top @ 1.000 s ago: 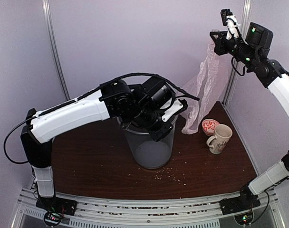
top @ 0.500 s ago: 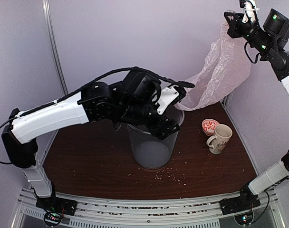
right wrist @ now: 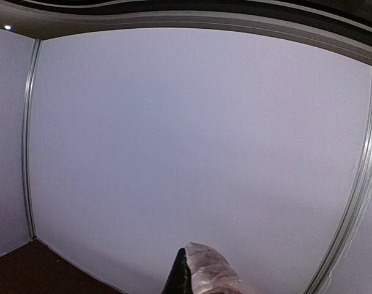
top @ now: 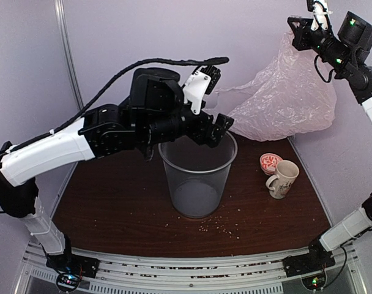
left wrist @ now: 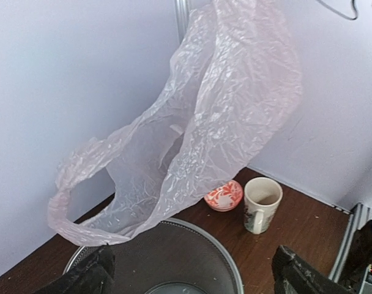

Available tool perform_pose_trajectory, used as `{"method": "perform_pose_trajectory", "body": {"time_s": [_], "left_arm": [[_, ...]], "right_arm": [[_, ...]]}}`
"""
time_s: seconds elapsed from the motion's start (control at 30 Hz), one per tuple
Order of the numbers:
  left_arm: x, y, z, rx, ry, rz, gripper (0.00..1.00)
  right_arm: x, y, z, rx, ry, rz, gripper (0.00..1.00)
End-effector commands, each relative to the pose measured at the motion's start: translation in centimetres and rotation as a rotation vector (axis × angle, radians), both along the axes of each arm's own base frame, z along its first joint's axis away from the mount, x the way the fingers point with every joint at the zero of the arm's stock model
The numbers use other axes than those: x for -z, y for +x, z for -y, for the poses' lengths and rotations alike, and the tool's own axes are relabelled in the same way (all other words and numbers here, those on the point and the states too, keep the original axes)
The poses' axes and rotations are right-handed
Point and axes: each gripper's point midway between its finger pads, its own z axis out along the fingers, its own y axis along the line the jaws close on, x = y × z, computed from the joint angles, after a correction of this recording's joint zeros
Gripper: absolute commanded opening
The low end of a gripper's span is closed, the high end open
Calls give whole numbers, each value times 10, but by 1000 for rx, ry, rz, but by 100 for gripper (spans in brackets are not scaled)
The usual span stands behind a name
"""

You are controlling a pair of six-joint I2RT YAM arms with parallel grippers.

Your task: Put the trash bags into the trash bin

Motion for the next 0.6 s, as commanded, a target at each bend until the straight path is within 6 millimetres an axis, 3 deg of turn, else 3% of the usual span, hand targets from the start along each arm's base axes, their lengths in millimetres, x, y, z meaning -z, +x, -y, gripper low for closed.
{"method": "perform_pose_trajectory", "body": {"time_s": [0.0, 0.2, 0.4, 0.57], "left_arm": [[-10, 37, -17, -203, 17, 54, 92], [-24, 75, -53, -263, -37, 62, 92], [-33, 113, -89, -182, -90, 73, 95], [-34, 137, -104, -120, -116, 86, 95]], "right_arm": [[-8, -9, 0, -24, 9, 17, 0], [-5, -20, -7, -81, -27, 19, 0], [1, -32, -21, -169, -87, 17, 0], [3, -39, -26, -209, -112, 16, 0]]}}
